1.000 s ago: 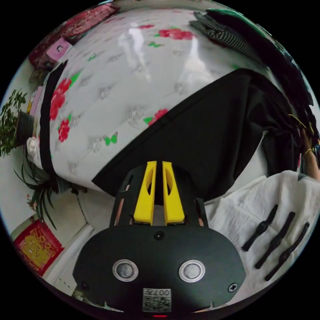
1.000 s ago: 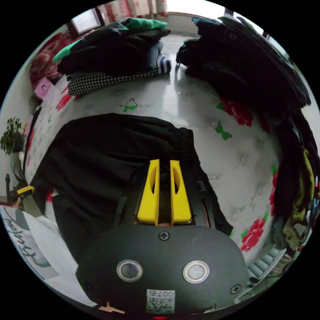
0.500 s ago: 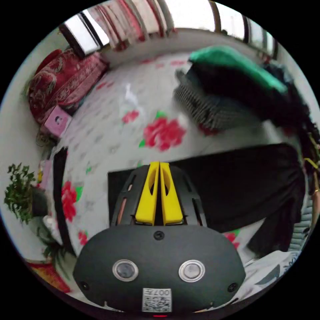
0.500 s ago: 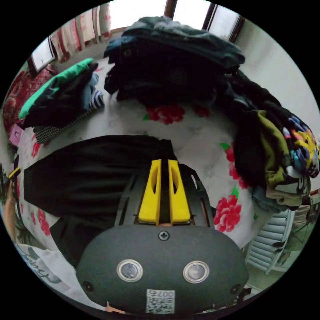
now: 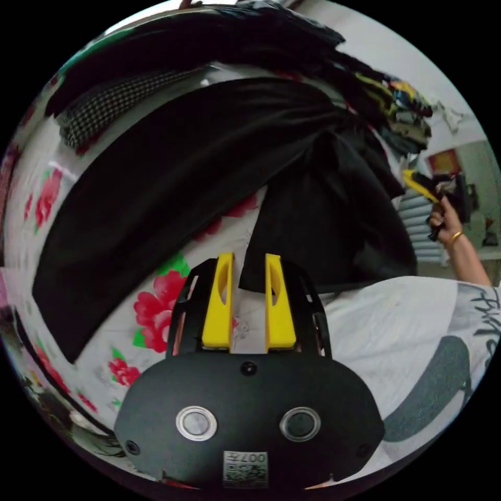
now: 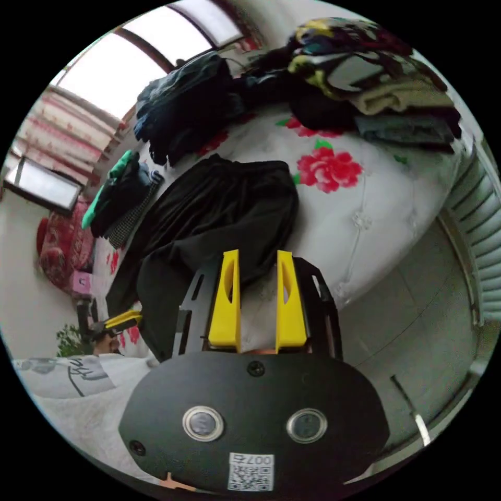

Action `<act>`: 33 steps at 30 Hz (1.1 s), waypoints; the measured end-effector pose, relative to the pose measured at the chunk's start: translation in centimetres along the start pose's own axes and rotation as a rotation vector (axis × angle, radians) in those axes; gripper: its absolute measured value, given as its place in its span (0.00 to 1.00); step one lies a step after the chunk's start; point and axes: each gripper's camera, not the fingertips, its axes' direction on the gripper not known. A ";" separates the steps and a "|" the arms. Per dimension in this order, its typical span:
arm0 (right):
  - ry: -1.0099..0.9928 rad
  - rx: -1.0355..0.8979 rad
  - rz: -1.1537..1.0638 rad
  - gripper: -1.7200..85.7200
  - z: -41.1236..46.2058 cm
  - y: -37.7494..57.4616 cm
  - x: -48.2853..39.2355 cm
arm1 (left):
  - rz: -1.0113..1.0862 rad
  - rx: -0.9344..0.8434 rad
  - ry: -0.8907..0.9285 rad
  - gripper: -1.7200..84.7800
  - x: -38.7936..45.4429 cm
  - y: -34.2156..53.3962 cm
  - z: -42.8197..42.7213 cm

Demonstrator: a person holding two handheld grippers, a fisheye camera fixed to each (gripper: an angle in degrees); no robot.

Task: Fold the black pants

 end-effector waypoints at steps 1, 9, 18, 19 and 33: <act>-0.019 0.008 0.030 0.13 -0.5 0.3 1.1 | 0.049 -0.045 -0.071 0.12 0.9 -0.4 -0.2; -0.386 -0.042 0.289 0.14 0.0 1.4 11.3 | 0.259 -0.072 -0.293 0.01 4.7 2.0 -2.3; -0.479 -0.135 0.194 0.04 0.4 -0.5 12.6 | -0.325 0.364 0.232 0.01 -7.0 19.2 -16.1; -0.481 -0.130 0.188 0.04 0.2 -0.5 12.7 | -0.434 0.454 0.241 0.01 -8.6 23.3 -18.2; -0.599 -0.060 -0.077 0.02 -4.9 0.9 6.7 | -1.040 1.029 0.231 0.01 -15.9 53.4 -29.5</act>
